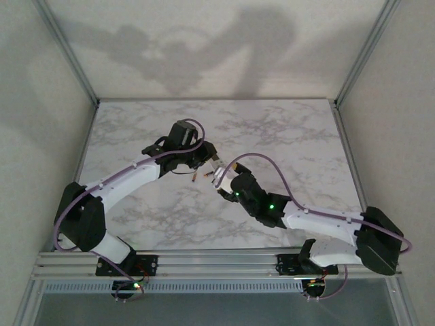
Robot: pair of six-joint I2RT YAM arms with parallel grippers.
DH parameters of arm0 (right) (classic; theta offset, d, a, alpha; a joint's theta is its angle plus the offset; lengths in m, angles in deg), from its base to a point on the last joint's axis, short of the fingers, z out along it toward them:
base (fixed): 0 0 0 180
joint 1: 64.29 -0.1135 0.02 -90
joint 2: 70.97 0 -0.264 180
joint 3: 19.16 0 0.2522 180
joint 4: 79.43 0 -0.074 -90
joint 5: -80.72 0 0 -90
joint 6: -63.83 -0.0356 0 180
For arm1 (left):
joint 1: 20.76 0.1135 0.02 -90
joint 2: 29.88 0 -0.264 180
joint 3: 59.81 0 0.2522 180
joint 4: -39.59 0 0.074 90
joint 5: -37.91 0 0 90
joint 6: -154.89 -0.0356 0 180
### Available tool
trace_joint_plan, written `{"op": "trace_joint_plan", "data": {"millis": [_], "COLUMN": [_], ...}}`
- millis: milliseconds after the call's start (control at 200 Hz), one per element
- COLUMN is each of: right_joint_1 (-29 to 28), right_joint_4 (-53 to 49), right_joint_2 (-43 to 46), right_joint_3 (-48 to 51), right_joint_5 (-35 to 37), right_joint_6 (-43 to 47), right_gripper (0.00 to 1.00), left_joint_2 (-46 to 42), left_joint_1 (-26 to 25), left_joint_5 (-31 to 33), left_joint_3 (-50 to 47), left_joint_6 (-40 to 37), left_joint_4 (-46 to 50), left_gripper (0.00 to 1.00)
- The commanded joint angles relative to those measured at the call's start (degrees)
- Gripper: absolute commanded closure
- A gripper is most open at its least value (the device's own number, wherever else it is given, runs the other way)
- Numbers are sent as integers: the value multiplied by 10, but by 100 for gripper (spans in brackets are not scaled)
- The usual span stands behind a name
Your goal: Load the batteries into the remote control
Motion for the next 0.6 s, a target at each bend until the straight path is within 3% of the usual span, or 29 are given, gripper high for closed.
{"op": "trace_joint_plan", "data": {"millis": [0,140,280,395,486,536,596], "right_joint_1": [-3,-3,-2,-2,11,33,79], "right_joint_4": [83,84,35,8,-17,-51,-88], "right_joint_2": [-13,-21,-8,9,37,54,75], "right_joint_3": [-5,-6,-10,-10,-15,-31,-55], "right_joint_5": [34,13,-33,-70,-110,-163,-265], "right_joint_6": [47,35,-3,-51,-109,-160,-234], "right_gripper": [44,60,79,87,91,95,96], "left_joint_2": [7,7,4,-3,-19,-39,-74], "left_joint_1": [-3,-3,1,8,20,31,46], "left_joint_5": [4,-2,-28,-32,-8,16,38], "left_joint_3": [23,23,18,33,57,63,66], "left_joint_6": [17,35,65,65,37,14,-45], "left_joint_4": [15,10,-25,-45,-37,-42,-63], "left_gripper": [96,94,84,66,40,29,23]}}
